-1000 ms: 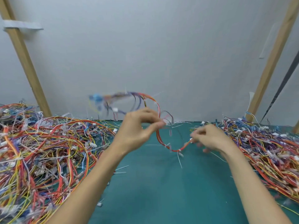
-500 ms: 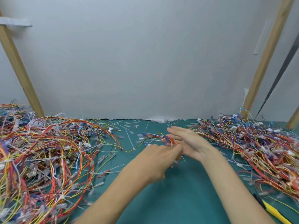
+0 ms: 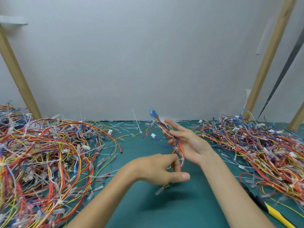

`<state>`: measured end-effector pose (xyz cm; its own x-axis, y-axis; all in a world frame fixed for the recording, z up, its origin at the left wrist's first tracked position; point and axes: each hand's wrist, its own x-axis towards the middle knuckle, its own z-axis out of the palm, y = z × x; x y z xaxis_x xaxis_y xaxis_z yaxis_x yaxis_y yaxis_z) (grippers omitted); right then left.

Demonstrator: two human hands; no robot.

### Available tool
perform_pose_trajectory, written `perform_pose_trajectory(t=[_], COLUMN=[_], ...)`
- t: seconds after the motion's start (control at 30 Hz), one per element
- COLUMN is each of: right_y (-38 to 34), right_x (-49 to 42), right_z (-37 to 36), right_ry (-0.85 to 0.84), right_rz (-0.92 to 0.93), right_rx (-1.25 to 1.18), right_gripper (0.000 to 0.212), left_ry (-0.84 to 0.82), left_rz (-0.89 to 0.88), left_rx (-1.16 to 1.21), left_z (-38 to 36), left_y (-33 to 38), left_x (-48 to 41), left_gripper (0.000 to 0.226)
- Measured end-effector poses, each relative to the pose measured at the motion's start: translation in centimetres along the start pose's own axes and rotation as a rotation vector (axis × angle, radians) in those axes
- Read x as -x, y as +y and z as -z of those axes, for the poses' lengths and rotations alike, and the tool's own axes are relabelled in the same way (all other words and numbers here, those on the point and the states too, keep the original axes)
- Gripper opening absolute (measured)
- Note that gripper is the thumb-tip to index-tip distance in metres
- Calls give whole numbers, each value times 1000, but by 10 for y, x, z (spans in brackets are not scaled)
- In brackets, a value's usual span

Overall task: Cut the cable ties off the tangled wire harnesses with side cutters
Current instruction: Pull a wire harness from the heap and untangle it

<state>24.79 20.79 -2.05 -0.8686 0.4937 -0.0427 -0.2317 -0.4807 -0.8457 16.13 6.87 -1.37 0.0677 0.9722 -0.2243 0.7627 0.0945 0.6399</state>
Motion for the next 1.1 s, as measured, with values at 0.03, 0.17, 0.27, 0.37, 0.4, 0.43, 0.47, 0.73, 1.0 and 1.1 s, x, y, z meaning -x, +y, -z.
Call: perform_pose_trajectory(t=[0.03,0.17,0.27,0.37,0.4,0.43,0.47,0.73,1.0,1.1], right_y=[0,-2,-4,-3,-3,-3,-3,7,20,18], right_x=[-1,-3,-2,-1,0,0,0,1,-4,-3], right_z=[-1,-3,-3,-6,-7,-9,-11,-27,-48,-43], right_ry=[-9,-32,-40,-38,-33,-31,-32,8,28,108], right_rz=[29,126,151,154,154,151,151,140,234,159], right_rx=[-28,-134,-172,-176,-156,-129,-93,423,619,768], right_gripper=[53,58,58,58,59,59,57,69,59,71], left_ry=[-20,-4,271,668,683,639,583,470,704,743], left_rz=[12,79,212,244,164,68,-12,-101,-62,-88], left_rx=[161,583,511,353,479,636,771,1285,1322,1286], left_z=[2,19,29,31,31,32,31,22,25,32], left_y=[-4,-23,-33,-39,-38,-36,-33,-23,-26,-29], left_x=[1,4,0,-5,-7,-8,-9,-17,-16,-12], left_gripper=[28,27,30,25,30,41,51,53,25,20])
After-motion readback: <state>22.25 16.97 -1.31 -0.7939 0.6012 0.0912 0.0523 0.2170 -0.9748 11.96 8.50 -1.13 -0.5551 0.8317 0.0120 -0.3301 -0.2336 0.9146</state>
